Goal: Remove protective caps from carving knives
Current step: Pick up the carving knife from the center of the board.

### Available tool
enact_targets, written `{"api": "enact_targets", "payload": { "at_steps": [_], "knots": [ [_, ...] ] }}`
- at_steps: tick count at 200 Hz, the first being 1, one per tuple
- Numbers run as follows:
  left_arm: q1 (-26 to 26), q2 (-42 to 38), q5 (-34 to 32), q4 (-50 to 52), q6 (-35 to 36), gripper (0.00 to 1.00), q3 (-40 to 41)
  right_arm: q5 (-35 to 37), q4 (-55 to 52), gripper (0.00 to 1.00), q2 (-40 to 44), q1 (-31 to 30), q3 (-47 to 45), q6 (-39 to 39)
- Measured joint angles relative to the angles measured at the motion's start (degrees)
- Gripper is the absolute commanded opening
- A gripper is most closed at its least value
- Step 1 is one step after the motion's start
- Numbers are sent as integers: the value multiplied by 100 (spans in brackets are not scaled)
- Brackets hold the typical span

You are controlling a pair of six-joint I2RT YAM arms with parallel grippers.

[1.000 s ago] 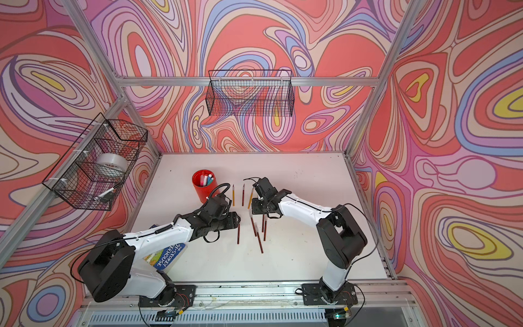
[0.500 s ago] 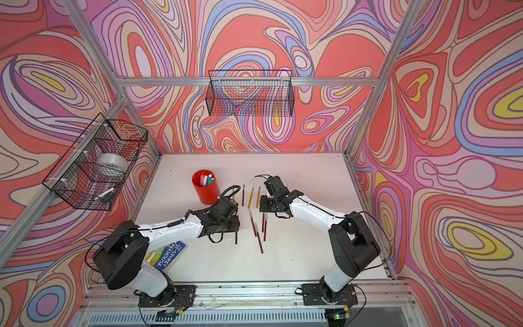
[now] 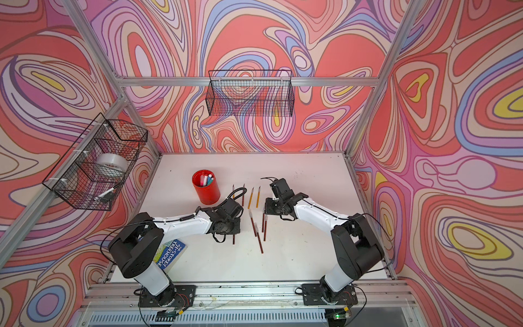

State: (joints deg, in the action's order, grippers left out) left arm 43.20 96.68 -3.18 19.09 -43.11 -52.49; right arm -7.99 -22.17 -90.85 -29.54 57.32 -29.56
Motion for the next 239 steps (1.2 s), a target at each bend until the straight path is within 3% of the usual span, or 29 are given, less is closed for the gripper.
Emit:
{"api": "enact_targets", "payload": {
  "at_steps": [50, 117, 198, 239],
  "knots": [
    [109, 339, -98, 210, 0, 1, -422, -105, 101, 2, 0, 81, -90, 11],
    [111, 184, 227, 92, 81, 0, -282, -402, 254, 3, 155, 164, -234, 26],
    [111, -1176, 1447, -1132, 372, 0, 181, -1950, 1270, 38, 638, 199, -540, -164],
    [111, -1427, 1722, -1425, 413, 0, 234, -2468, 1537, 39, 627, 205, -540, -341]
  ]
}}
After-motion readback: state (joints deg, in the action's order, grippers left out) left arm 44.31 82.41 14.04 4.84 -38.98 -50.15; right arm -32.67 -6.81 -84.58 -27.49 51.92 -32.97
